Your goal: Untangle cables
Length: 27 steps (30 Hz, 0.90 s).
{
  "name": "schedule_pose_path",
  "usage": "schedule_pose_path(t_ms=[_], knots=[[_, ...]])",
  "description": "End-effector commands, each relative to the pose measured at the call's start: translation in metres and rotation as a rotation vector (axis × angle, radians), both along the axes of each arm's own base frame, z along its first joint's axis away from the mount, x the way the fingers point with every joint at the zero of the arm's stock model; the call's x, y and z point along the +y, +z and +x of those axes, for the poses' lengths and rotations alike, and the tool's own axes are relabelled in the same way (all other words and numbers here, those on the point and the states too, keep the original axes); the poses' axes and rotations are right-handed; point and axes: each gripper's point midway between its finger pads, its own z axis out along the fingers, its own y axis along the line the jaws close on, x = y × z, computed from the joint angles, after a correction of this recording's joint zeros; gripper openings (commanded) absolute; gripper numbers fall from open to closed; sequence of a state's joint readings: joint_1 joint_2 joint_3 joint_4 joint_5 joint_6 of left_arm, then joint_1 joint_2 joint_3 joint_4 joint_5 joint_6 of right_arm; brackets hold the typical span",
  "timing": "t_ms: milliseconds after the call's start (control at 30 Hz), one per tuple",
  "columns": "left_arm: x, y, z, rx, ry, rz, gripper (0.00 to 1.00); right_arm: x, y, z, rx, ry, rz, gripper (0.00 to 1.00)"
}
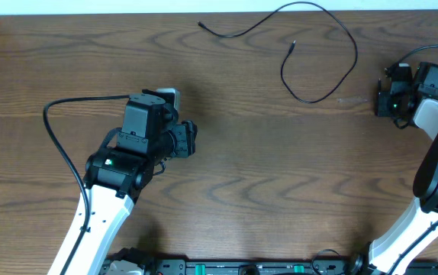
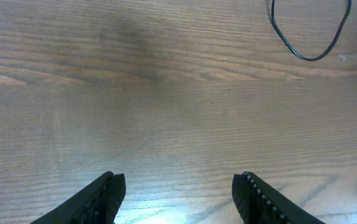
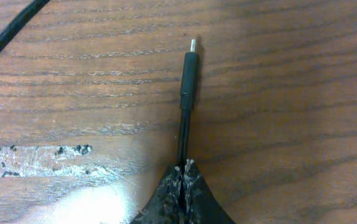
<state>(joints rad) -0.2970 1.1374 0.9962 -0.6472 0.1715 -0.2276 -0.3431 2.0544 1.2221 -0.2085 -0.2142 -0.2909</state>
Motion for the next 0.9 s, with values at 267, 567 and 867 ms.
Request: schedule_pose_path(t_ms=[267,567,867], knots=[[0.000,0.006,0.002,-0.015,-0.012,0.003,0.61,-0.087,-0.061,-0.071,0.151,-0.487,0.123,0.01],[0.000,0.006,0.002,-0.017,-0.012,0.003,0.61,-0.156,-0.060,-0.117,0.121,-0.672,0.181,0.01],[0.000,0.006,0.002,-0.016,-0.012,0.003,0.61,-0.152,-0.048,-0.097,0.011,-0.732,0.344,0.77]])
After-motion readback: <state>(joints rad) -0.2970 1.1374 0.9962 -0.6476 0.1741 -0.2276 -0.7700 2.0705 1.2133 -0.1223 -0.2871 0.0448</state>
